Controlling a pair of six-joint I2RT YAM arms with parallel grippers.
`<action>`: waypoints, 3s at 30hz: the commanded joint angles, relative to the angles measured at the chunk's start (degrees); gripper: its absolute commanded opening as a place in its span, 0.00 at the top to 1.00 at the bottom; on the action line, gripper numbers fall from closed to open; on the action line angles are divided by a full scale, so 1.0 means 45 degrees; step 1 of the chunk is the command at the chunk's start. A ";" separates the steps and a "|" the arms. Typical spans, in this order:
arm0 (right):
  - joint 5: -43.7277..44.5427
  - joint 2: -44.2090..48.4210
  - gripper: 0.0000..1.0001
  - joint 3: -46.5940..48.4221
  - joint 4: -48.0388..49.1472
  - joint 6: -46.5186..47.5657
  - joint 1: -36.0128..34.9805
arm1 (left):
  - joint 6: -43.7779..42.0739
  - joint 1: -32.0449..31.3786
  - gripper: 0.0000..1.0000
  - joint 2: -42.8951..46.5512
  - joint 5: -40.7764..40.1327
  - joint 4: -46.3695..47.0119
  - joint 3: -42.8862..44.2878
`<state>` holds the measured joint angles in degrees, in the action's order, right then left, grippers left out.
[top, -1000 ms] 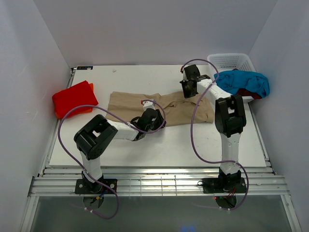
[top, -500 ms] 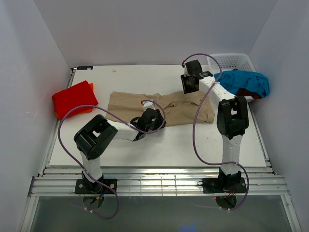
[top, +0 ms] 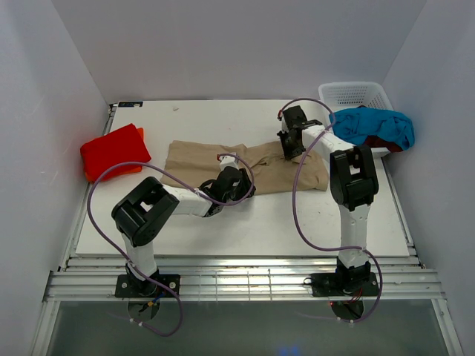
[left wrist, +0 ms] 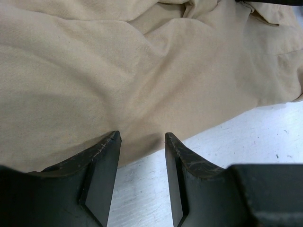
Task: Fold and stack the t-shirts
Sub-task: Fold the tshirt
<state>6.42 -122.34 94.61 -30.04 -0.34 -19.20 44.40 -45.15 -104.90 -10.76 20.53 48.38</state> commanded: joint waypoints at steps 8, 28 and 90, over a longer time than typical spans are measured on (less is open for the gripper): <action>0.0039 -0.0137 0.92 0.0128 0.0309 0.0017 0.0009 | -0.0746 -0.0065 0.46 -0.0281 -0.0206 -0.1321 0.0694; 0.1855 -0.0526 0.91 0.3018 -0.0608 -0.0042 0.0068 | -0.0434 -0.0065 0.46 -0.0517 -0.0303 -0.1692 0.0362; 0.2109 0.0351 0.92 0.0617 0.1129 0.0524 0.0146 | -0.0510 -0.0065 0.48 -0.0654 -0.0186 -0.1283 0.0108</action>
<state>12.99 -120.84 94.83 -25.21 1.28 -18.61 43.83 -45.23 -106.54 -11.40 19.55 50.61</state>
